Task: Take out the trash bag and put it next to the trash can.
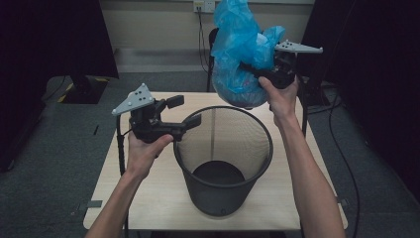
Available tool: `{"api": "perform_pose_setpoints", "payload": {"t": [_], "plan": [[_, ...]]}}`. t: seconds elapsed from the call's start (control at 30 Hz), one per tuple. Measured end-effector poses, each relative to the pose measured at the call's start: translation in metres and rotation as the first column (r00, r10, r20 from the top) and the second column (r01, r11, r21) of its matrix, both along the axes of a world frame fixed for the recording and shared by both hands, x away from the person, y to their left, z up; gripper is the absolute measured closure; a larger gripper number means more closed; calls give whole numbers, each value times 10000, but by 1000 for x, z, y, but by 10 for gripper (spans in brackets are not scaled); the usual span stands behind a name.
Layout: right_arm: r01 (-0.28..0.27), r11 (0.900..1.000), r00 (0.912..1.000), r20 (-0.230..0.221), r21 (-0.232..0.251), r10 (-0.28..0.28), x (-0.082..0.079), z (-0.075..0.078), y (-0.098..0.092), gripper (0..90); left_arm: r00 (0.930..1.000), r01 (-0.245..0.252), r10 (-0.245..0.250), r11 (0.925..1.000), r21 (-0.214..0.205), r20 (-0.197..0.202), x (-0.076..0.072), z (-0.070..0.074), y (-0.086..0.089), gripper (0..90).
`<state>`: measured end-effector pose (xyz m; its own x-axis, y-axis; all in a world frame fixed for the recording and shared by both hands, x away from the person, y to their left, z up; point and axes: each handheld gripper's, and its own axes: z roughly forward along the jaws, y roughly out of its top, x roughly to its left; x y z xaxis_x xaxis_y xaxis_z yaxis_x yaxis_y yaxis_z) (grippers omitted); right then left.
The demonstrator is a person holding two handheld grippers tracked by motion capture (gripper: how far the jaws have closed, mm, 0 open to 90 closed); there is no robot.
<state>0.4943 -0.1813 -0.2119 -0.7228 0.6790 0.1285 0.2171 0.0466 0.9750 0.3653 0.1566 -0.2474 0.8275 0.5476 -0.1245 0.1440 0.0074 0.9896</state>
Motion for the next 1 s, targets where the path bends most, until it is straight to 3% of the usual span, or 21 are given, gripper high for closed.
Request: {"api": "perform_pose_setpoints", "payload": {"t": [0.2, 0.23, 0.27, 0.33, 0.4, 0.43, 0.5, 0.53, 0.57, 0.6, 0.63, 0.67, 0.7, 0.83, 0.97, 1.0], "plan": [[409, 9990, 9979, -490, -202, -418, 8, -28, -14, 881, 9994, -230, 230, 9997, 7, -244, -4, -15, 27, 151], [546, 9982, 9963, -650, -253, -562, 8, -39, -18, 880, 9994, -256, 256, 9997, 3, -227, -5, -18, 32, 151], [546, 9982, 9963, -650, -253, -562, 8, -39, -18, 880, 9995, -188, 187, 9998, -47, -270, -5, -22, 36, 151], [630, 9974, 9938, -893, -359, -660, 7, -57, -21, 879, 9988, -145, 137, 9997, -177, -464, -5, -33, 49, 151], [653, 9972, 9928, -982, -367, -686, 7, -64, -22, 879, 9980, -151, 134, 9995, -267, -620, -5, -37, 53, 152], [685, 9964, 9901, -1189, -492, -739, 9, -77, -23, 879, 9966, -134, 108, 9994, -322, -813, -6, -41, 56, 153], [725, 9957, 9884, -1297, -575, -794, 10, -84, -24, 879, 9948, -466, 482, 9987, 200, -896, -8, -49, 61, 154], [739, 9951, 9847, -1533, -665, -833, 12, -98, -25, 879, 9936, -589, 623, 9975, 382, -943, -9, -54, 64, 154], [739, 9951, 9847, -1533, -665, -833, 12, -98, -25, 879, 9925, -629, 683, 9965, 552, -1017, -10, -59, 67, 154], [765, 9948, 9812, -1721, -667, -869, 13, -112, -27, 879, 9876, -854, 946, 9934, 769, -1254, -12, -71, 72, 155], [765, 9948, 9812, -1721, -667, -869, 13, -112, -27, 879, 9876, -854, 946, 9934, 769, -1254, -12, -71, 72, 155], [757, 9948, 9775, -1919, -677, -875, 13, -125, -28, 879, 9819, -1084, 1223, 9890, 1006, -1445, -13, -85, 76, 155], [771, 9944, 9756, -2004, -725, -902, 13, -132, -28, 878, 9819, -1084, 1223, 9890, 1006, -1445, -13, -85, 76, 155], [786, 9935, 9713, -2179, -828, -950, 13, -149, -32, 878, 9664, -1625, 1910, 9725, 1668, -1720, -14, -116, 78, 155], [958, 9919, 9619, -2488, -829, -1137, 15, -175, -43, 875, 9447, -1951, 2496, 9491, 2474, -2126, -15, -146, 78, 155], [958, 9919, 9619, -2488, -829, -1137, 15, -175, -43, 875, 9354, -2177, 2782, 9394, 2647, -2181, -17, -154, 78, 155]]}}
